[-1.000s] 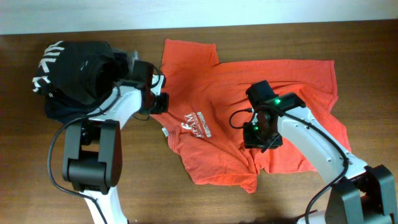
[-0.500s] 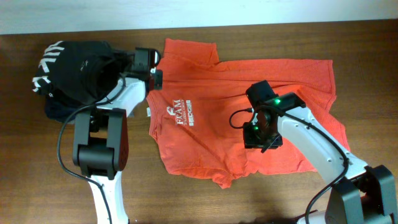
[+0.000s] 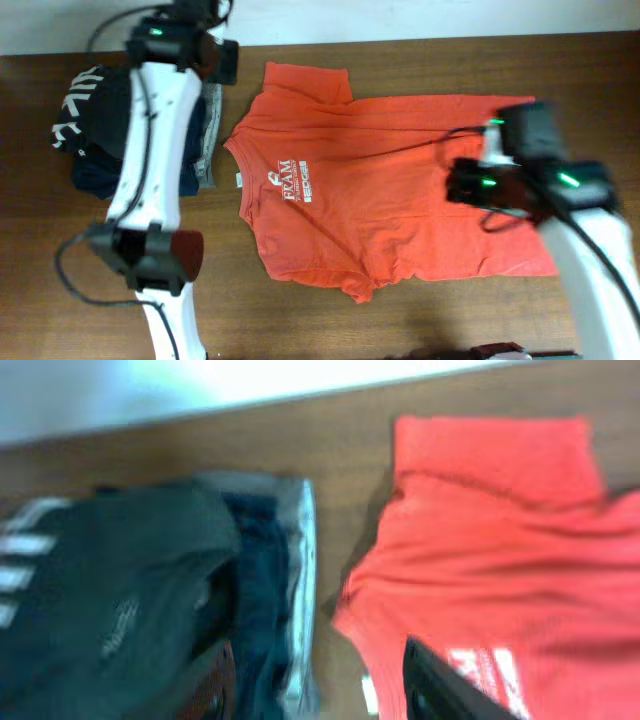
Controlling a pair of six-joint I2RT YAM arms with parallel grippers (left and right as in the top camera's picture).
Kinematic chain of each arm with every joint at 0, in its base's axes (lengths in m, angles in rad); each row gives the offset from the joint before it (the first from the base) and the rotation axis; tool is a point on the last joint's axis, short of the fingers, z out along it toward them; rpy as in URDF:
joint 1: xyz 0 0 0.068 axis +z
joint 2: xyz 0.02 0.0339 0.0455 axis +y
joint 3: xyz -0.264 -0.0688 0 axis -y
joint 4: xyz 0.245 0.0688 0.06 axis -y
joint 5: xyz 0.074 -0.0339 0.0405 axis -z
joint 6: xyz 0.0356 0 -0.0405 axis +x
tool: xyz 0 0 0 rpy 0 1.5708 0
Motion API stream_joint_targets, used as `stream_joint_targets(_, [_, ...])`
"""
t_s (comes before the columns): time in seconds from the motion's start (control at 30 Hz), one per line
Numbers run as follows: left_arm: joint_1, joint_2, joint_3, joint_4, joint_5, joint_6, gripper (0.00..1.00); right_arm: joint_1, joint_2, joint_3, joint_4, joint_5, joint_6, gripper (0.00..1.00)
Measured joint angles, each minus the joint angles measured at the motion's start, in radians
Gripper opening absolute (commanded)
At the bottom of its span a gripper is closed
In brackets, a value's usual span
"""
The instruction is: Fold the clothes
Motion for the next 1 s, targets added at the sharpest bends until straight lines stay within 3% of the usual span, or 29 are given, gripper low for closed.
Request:
stream_joint_targets(0.1, [0.0,-0.129,0.134,-0.158,0.012,0.0,0.54,-0.113,-0.137,0.028,-0.043,0.003,-0.008,0.94])
stream_joint_targets(0.17, [0.0,-0.212,0.15,-0.255,0.018,0.0,0.54,-0.194,-0.195,0.031,-0.085,0.003,-0.009,0.96])
stream_joint_targets(0.2, [0.0,-0.267,0.154,-0.317,0.023,0.0,0.59,-0.249,-0.214,0.031,-0.116,0.007,-0.007,0.97])
stream_joint_targets(0.3, [0.0,-0.409,0.112,-0.358,0.056,-0.004,0.59,-0.328,-0.219,0.031,-0.148,-0.007,-0.008,0.99])
stream_joint_targets(0.43, [-0.027,-0.609,-0.192,-0.35,0.088,-0.006,0.59,-0.337,-0.177,0.031,-0.174,-0.022,-0.013,1.0])
stream_joint_targets(0.57, [-0.057,-0.807,-0.682,-0.345,0.114,-0.058,0.6,-0.338,-0.144,0.03,-0.2,-0.029,-0.035,0.99])
stream_joint_targets(0.8, [-0.122,-1.033,-1.429,0.025,0.383,-0.123,0.6,-0.34,-0.08,0.031,-0.199,-0.041,-0.061,0.99])
stream_joint_targets(1.0, [-0.209,-0.991,-1.81,0.417,0.552,-0.268,0.63,-0.34,0.027,0.03,-0.193,-0.041,-0.074,0.99])
